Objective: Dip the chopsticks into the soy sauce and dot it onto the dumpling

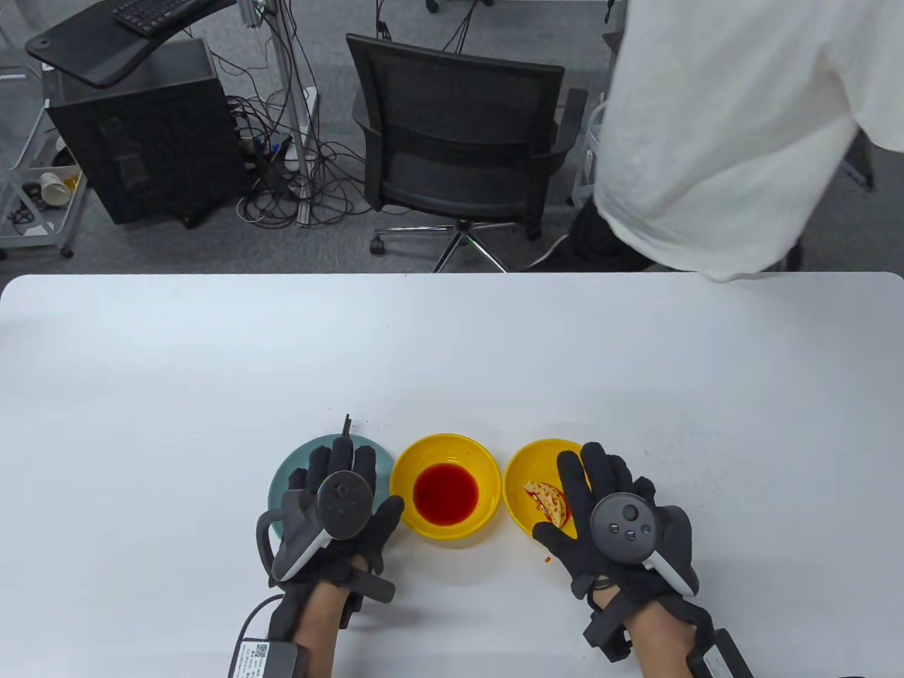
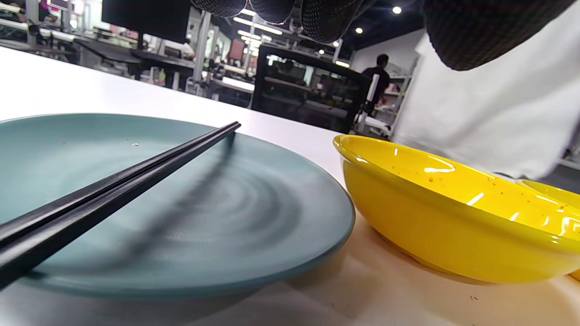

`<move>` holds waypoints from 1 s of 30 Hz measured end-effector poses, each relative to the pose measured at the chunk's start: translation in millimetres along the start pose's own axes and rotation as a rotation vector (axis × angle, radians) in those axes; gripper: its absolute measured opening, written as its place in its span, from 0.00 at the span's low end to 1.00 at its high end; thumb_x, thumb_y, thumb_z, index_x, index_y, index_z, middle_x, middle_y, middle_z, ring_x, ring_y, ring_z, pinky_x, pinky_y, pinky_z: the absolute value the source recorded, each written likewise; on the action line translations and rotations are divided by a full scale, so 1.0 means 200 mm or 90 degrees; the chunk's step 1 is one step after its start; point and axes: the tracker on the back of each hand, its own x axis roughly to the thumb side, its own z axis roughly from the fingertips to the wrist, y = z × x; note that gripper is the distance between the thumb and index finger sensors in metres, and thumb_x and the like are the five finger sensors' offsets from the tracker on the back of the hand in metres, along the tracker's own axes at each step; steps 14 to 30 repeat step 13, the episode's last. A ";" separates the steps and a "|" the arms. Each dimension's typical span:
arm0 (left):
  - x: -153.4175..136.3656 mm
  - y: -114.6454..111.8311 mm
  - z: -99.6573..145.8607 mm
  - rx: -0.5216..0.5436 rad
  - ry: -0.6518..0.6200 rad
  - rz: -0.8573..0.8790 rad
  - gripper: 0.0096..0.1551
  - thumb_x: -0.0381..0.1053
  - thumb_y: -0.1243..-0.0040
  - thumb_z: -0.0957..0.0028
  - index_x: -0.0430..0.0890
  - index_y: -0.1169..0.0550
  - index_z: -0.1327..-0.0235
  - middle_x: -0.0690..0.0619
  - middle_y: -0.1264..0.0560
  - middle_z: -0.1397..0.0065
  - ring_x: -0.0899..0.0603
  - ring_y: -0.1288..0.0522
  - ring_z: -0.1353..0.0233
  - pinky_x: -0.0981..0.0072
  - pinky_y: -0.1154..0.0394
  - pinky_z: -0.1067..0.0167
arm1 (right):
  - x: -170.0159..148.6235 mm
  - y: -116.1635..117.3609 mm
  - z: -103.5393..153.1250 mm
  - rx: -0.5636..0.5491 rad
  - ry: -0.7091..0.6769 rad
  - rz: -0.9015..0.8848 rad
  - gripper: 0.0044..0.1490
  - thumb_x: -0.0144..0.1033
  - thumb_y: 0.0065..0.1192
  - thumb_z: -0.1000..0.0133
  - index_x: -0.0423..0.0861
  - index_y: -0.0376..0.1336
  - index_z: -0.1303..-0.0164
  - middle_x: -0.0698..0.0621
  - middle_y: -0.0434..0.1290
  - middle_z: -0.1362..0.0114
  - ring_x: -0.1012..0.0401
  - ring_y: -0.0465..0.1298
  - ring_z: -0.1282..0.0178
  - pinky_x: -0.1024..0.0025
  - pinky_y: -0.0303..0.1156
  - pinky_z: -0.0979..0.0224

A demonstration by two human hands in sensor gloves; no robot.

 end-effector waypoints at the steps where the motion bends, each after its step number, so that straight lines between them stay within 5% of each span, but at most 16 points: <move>1: 0.00 0.00 0.00 0.000 0.001 -0.004 0.51 0.73 0.43 0.50 0.50 0.41 0.18 0.49 0.51 0.13 0.30 0.49 0.14 0.27 0.50 0.25 | 0.00 0.00 0.00 0.000 0.001 -0.001 0.58 0.62 0.57 0.51 0.52 0.33 0.21 0.42 0.28 0.15 0.33 0.35 0.17 0.21 0.30 0.26; 30: 0.00 0.00 0.00 -0.008 0.002 -0.007 0.51 0.73 0.43 0.50 0.50 0.41 0.18 0.49 0.51 0.13 0.30 0.48 0.14 0.27 0.50 0.26 | 0.00 0.00 0.01 0.003 -0.002 -0.001 0.58 0.62 0.57 0.51 0.52 0.34 0.21 0.42 0.29 0.15 0.33 0.35 0.17 0.21 0.30 0.26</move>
